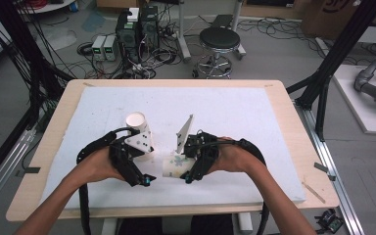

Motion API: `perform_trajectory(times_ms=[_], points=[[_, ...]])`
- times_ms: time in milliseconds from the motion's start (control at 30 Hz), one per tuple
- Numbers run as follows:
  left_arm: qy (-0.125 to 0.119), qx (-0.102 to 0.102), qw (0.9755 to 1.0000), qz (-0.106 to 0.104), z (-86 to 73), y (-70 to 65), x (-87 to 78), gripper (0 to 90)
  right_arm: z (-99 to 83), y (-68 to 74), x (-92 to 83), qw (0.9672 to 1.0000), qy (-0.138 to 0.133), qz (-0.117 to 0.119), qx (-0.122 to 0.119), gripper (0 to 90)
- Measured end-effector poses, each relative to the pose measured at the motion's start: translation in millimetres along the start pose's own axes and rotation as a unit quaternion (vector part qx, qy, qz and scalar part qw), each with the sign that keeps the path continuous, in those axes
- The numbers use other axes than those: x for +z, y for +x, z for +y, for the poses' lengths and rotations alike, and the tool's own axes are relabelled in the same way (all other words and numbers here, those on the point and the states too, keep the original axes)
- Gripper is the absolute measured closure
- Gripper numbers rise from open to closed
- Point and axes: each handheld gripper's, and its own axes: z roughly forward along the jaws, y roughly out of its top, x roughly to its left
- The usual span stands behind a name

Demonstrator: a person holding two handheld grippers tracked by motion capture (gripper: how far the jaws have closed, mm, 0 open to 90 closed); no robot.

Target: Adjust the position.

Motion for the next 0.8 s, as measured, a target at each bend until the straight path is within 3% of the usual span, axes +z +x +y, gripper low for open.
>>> perform_trajectory(times_ms=[100, 433, 800], points=[[0.007, 0.004, 1.0000, -0.002, 5.4, -2.5, 4.4, 12.5, 1.1, -0.1, 2.3, 0.9999, 0.014, 0.001, -0.003, 34.9], [0.003, 0.018, 0.9997, -0.015, 17.2, -6.5, 16.7, 14.5, 0.3, 0.9, 1.4, 0.9999, 0.013, 0.002, -0.004, 34.9], [-0.022, 0.018, 0.9991, -0.032, 24.4, -6.5, 21.9, 16.9, -1.5, 0.6, 1.9, 0.9999, 0.008, 0.004, -0.009, 34.9]])
